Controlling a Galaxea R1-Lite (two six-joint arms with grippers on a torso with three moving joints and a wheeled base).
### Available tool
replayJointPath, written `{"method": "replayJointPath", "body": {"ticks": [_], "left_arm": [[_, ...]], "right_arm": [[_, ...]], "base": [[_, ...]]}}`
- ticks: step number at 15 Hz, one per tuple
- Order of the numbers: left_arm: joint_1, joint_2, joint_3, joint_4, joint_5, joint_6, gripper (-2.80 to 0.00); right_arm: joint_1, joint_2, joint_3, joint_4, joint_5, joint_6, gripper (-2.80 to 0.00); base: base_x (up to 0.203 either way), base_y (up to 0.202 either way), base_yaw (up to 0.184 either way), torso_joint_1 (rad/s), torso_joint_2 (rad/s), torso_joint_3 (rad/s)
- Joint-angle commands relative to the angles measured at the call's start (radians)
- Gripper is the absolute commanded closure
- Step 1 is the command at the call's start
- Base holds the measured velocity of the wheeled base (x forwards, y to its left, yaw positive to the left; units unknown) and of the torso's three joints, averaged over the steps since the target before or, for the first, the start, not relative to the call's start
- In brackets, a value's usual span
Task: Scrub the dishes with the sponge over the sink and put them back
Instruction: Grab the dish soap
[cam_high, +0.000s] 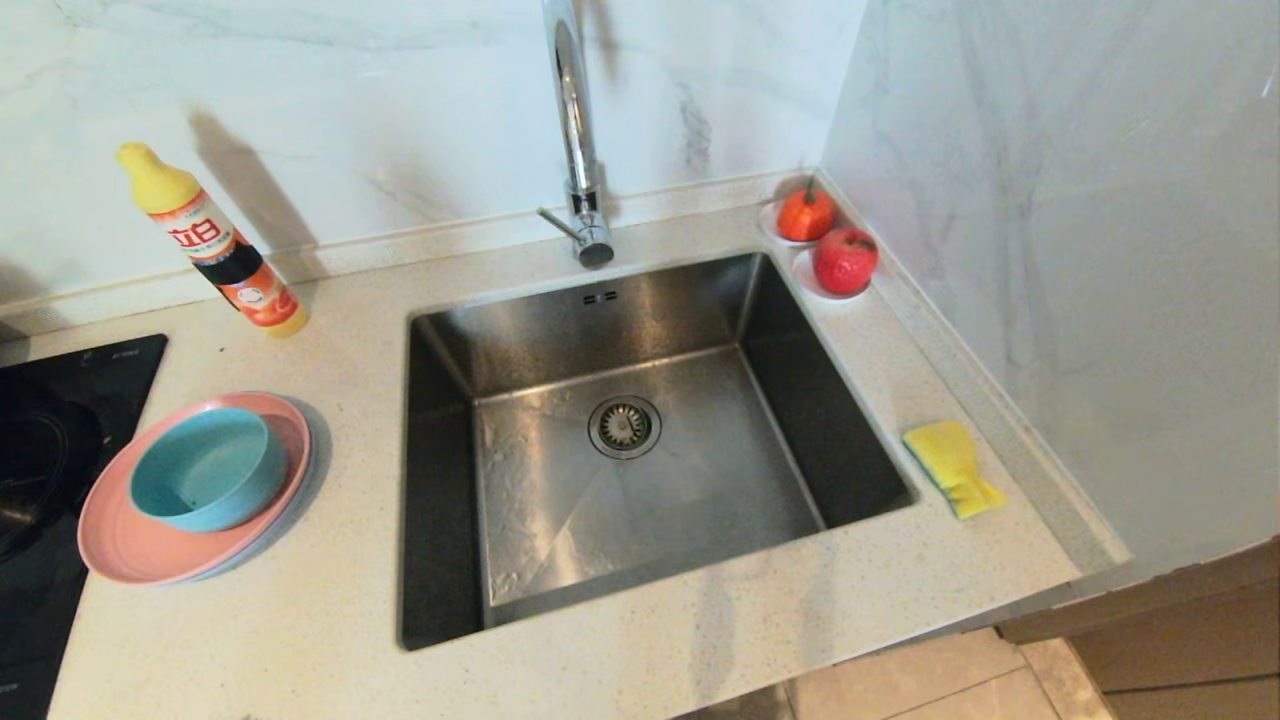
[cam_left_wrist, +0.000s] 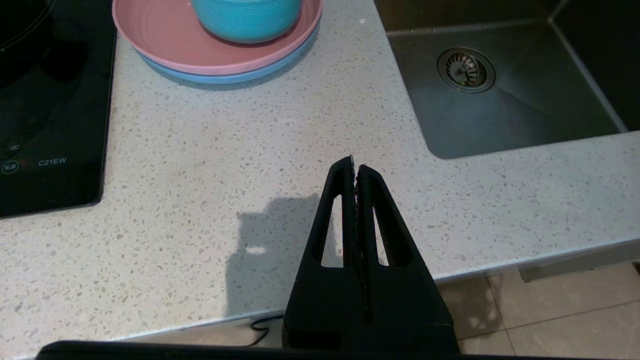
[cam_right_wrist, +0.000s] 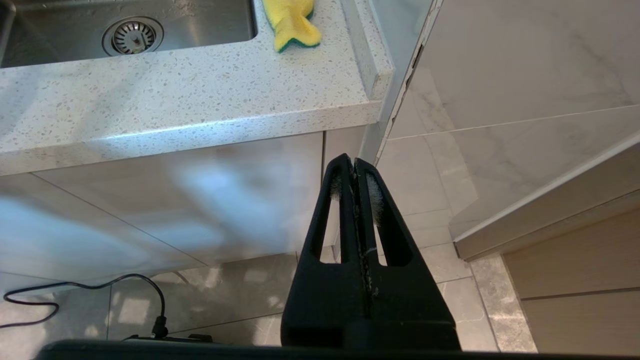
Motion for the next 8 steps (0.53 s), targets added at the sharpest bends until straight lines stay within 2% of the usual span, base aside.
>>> {"method": "replayJointPath", "body": {"ticks": [1, 8], "left_arm": [[0.0, -0.002, 0.002, 0.0, 0.0, -0.001, 0.0], [-0.001, 0.0, 0.003, -0.001, 0.002, 0.004, 0.0]], "right_arm": [[0.0, -0.001, 0.0, 0.0, 0.0, 0.0, 0.0], [0.0, 0.0, 0.0, 0.0, 0.0, 0.0, 0.0]], "base": [[0.0, 0.0, 0.0, 0.0, 0.0, 0.0], [0.0, 0.0, 0.0, 0.0, 0.0, 0.0]]}}
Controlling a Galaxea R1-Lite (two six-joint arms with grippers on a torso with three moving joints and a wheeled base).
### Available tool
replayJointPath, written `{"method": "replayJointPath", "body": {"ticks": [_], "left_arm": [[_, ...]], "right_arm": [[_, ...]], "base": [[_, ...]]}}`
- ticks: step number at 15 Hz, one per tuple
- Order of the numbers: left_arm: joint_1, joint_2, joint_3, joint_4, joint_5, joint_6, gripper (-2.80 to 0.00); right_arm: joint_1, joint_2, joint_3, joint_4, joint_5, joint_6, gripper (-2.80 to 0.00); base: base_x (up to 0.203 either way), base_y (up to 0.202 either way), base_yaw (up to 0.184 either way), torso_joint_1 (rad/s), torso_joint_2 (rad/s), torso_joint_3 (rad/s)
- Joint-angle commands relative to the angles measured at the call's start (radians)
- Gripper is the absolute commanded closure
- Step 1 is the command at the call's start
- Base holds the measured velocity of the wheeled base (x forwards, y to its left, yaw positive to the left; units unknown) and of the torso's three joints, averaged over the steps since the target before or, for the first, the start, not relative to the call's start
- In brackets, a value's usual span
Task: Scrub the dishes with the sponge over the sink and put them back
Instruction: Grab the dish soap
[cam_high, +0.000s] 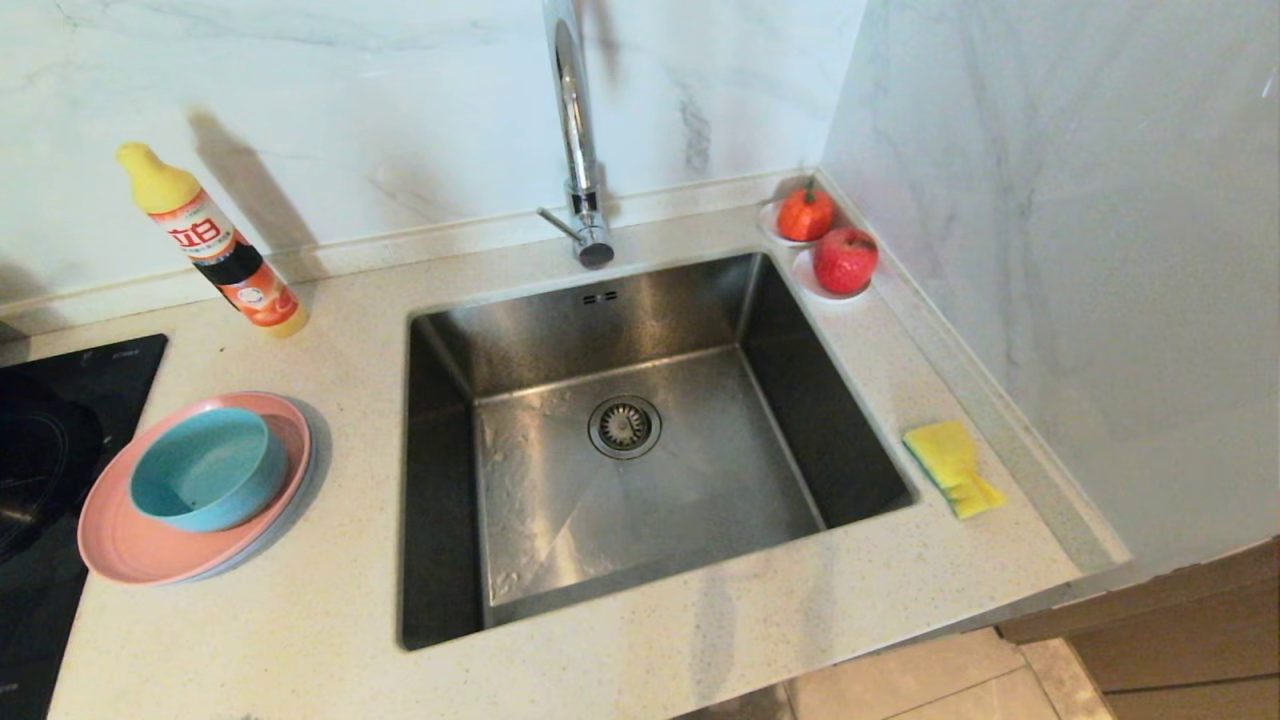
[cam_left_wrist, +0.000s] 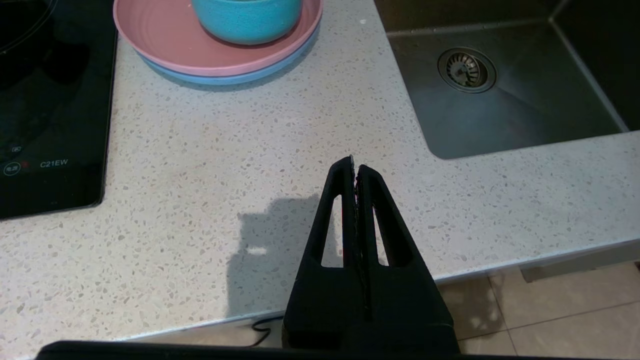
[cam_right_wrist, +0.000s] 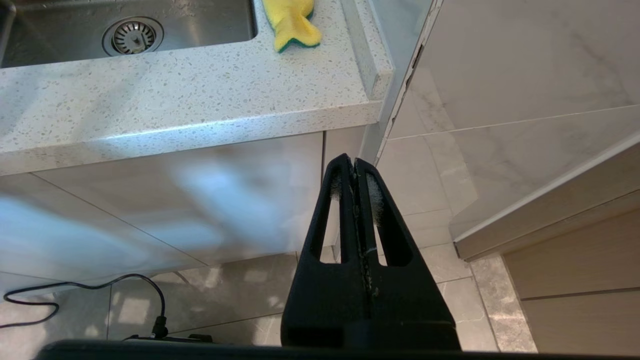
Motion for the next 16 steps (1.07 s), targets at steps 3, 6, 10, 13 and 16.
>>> {"method": "replayJointPath", "body": {"ticks": [3, 6, 10, 13, 16], "left_arm": [[0.0, 0.0, 0.003, 0.001, 0.001, 0.0, 0.0], [0.0, -0.002, 0.003, 0.001, 0.003, -0.004, 0.0], [0.0, 0.021, -0.174, 0.003, 0.039, -0.002, 0.0], [0.0, 0.189, -0.346, 0.0, 0.061, -0.005, 0.0], [0.0, 0.474, -0.517, -0.024, 0.117, -0.006, 0.0]], "right_arm": [[0.0, 0.0, 0.0, 0.0, 0.0, 0.0, 0.0], [0.0, 0.0, 0.0, 0.0, 0.0, 0.0, 0.0], [0.0, 0.0, 0.0, 0.0, 0.0, 0.0, 0.0], [0.0, 0.0, 0.0, 0.0, 0.0, 0.0, 0.0], [0.0, 0.0, 0.0, 0.0, 0.0, 0.0, 0.0]], "base": [[0.0, 0.0, 0.0, 0.0, 0.0, 0.0], [0.0, 0.0, 0.0, 0.0, 0.0, 0.0], [0.0, 0.0, 0.0, 0.0, 0.0, 0.0], [0.0, 0.0, 0.0, 0.0, 0.0, 0.0], [0.0, 0.0, 0.0, 0.0, 0.0, 0.0]]}}
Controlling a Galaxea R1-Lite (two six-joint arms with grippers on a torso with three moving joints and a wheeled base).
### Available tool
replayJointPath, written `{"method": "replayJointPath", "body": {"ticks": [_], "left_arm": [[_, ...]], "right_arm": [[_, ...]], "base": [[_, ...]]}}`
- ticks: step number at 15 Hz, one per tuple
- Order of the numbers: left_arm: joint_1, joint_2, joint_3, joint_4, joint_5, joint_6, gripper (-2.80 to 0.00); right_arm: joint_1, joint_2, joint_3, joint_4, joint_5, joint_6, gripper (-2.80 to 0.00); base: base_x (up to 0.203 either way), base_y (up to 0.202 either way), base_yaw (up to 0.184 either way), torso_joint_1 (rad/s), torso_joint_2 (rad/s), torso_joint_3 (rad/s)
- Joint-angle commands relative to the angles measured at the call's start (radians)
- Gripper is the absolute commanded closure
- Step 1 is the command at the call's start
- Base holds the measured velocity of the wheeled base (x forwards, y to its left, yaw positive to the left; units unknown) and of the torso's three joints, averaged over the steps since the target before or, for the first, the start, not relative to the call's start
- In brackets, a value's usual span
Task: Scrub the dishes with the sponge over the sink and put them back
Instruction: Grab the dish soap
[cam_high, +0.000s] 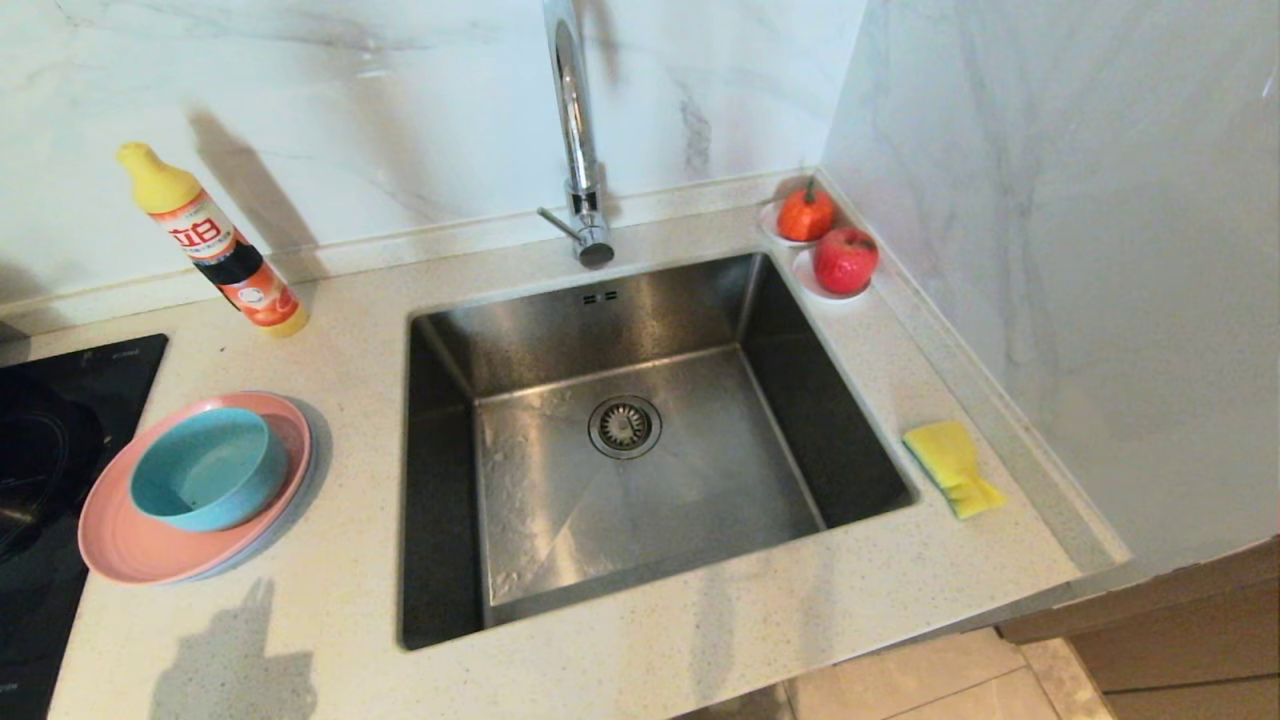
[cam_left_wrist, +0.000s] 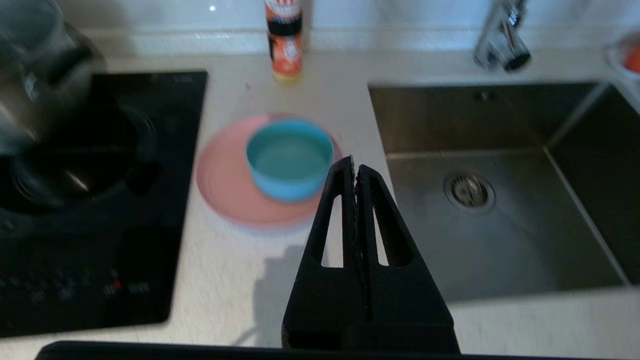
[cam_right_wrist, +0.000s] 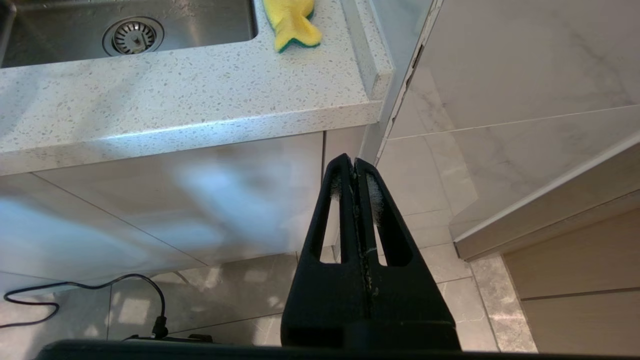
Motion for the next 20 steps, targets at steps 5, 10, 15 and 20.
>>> {"method": "replayJointPath", "body": {"ticks": [5, 10, 15, 20], "left_arm": [[0.0, 0.702, -0.319, -0.115, 0.101, -0.027, 0.0], [-0.001, 1.12, -0.395, -0.431, 0.254, -0.052, 0.0], [0.001, 1.338, -0.46, -0.671, 0.337, -0.066, 0.0], [0.042, 1.475, -0.482, -0.795, 0.343, -0.088, -2.8]], "right_arm": [[0.0, 0.0, 0.0, 0.0, 0.0, 0.0, 0.0], [0.0, 0.0, 0.0, 0.0, 0.0, 0.0, 0.0], [0.0, 0.0, 0.0, 0.0, 0.0, 0.0, 0.0], [0.0, 0.0, 0.0, 0.0, 0.0, 0.0, 0.0]], "base": [[0.0, 0.0, 0.0, 0.0, 0.0, 0.0], [0.0, 0.0, 0.0, 0.0, 0.0, 0.0], [0.0, 0.0, 0.0, 0.0, 0.0, 0.0], [0.0, 0.0, 0.0, 0.0, 0.0, 0.0]]}}
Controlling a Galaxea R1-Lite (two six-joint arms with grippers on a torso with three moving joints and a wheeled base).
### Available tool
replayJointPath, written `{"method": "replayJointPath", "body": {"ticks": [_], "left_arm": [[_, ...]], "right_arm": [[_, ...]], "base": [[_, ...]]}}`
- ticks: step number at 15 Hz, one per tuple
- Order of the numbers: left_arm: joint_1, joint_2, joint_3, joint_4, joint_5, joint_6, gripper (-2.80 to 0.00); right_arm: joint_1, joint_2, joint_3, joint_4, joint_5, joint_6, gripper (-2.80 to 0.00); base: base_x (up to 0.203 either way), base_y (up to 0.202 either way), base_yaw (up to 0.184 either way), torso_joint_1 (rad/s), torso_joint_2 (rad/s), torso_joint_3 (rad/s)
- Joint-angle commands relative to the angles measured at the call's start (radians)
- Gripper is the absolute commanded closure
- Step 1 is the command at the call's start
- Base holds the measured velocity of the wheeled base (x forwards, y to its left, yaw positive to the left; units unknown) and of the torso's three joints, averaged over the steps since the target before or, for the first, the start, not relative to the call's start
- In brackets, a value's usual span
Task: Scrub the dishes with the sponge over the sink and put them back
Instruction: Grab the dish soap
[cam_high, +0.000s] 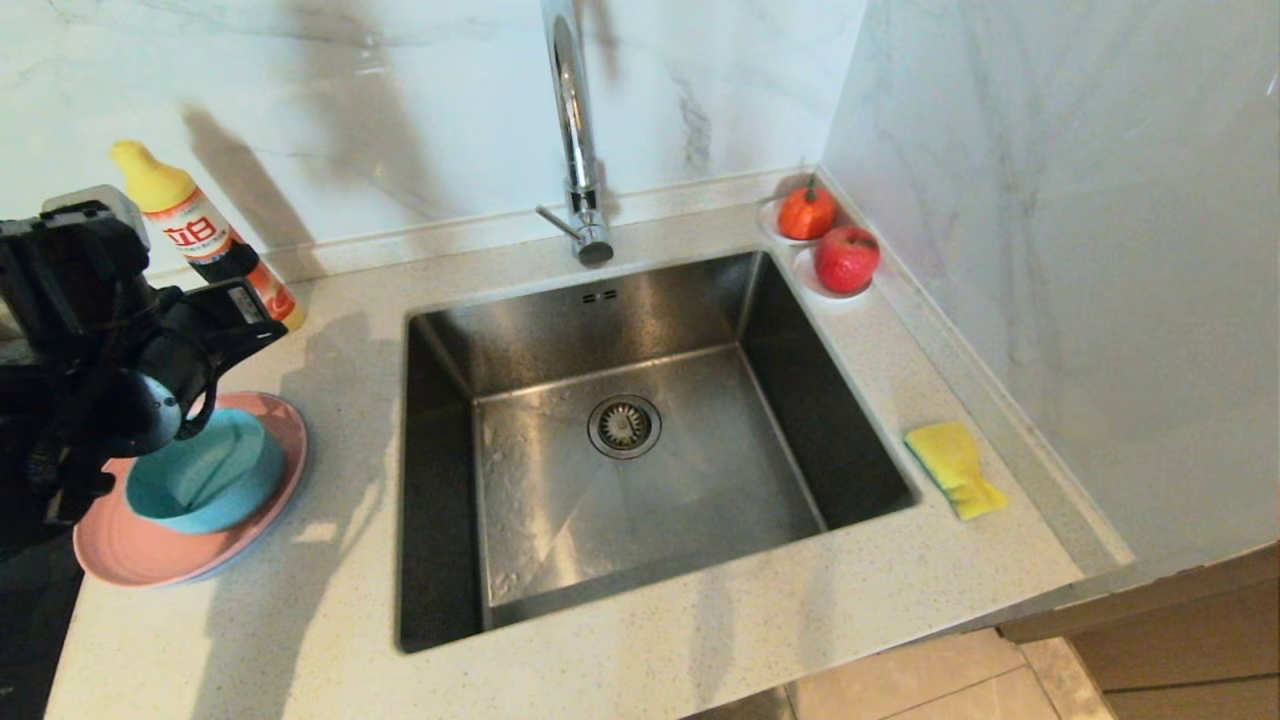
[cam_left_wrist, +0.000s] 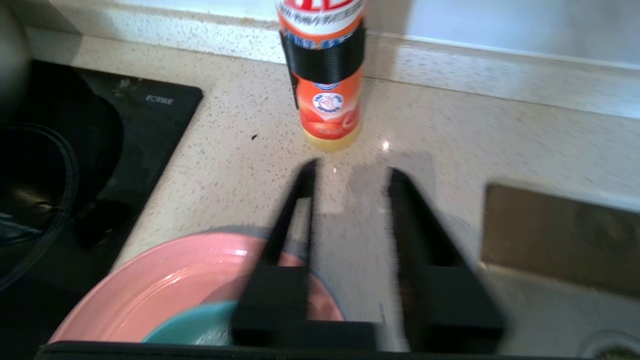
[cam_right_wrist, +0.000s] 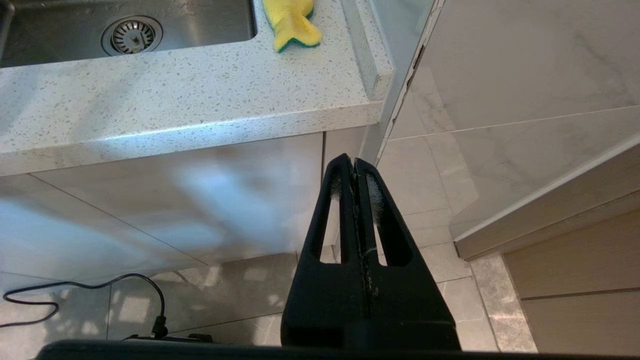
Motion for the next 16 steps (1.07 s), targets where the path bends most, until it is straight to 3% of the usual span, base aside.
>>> {"method": "replayJointPath", "body": {"ticks": [1, 9, 16], "left_arm": [[0.031, 0.091, -0.022, -0.053, -0.003, -0.014, -2.8], [0.1, 0.205, -0.142, -0.06, 0.003, -0.102, -2.8], [0.107, 0.288, -0.231, -0.059, -0.004, -0.156, -2.8]], "right_arm": [[0.0, 0.0, 0.0, 0.0, 0.0, 0.0, 0.0], [0.0, 0.0, 0.0, 0.0, 0.0, 0.0, 0.0], [0.0, 0.0, 0.0, 0.0, 0.0, 0.0, 0.0]], "base": [[0.0, 0.0, 0.0, 0.0, 0.0, 0.0], [0.0, 0.0, 0.0, 0.0, 0.0, 0.0], [0.0, 0.0, 0.0, 0.0, 0.0, 0.0]]}}
